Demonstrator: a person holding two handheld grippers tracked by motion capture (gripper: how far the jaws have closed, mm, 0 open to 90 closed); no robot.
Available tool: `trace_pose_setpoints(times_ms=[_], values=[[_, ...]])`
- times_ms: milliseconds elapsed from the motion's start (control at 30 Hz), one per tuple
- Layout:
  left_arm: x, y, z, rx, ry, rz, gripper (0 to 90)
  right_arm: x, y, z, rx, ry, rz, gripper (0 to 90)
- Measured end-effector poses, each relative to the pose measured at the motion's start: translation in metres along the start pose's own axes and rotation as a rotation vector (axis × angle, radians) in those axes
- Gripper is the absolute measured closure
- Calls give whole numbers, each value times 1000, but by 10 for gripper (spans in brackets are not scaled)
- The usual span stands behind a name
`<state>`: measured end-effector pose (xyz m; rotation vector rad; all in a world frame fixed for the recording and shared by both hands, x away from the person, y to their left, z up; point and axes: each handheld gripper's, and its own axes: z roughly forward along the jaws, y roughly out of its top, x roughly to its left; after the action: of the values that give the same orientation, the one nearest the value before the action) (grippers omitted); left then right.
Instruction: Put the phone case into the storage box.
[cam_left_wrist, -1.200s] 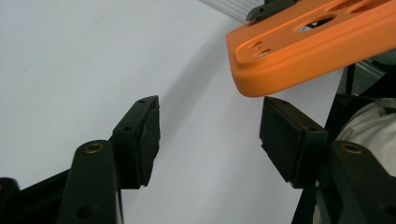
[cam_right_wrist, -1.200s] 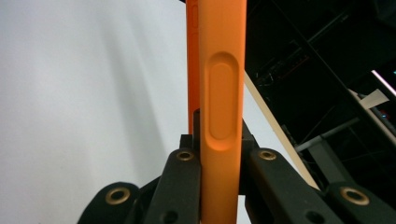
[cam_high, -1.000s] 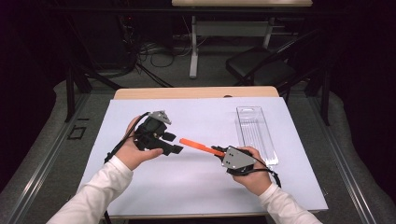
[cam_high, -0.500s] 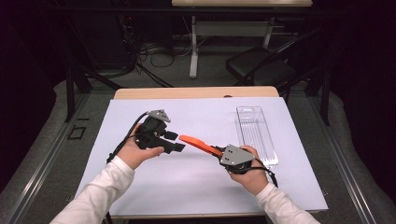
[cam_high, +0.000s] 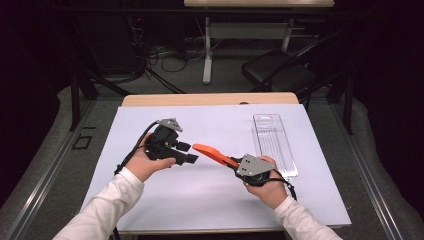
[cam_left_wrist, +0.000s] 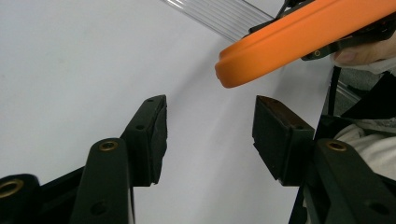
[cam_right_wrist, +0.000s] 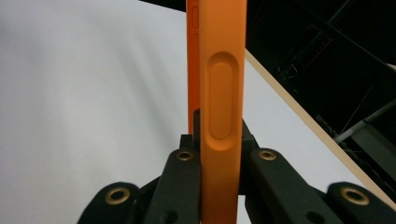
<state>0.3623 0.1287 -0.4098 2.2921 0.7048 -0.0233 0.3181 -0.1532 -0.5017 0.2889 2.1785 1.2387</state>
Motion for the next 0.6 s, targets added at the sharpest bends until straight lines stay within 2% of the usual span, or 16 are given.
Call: trace_pose_setpoints(times_ms=[333, 467, 533, 600], values=[[-2, 1, -1, -22, -4, -4, 457, 1, -1, 1, -7, 13, 21, 860], [-4, 1, -1, -24, -5, 5, 457, 1, -1, 1, -10, 17, 29, 860], [-6, 1, 0, -26, 11, 10, 457, 1, -1, 1, -12, 20, 32, 860], [-8, 1, 1, -36, 0, 19, 457, 1, -1, 0, -14, 22, 36, 860]])
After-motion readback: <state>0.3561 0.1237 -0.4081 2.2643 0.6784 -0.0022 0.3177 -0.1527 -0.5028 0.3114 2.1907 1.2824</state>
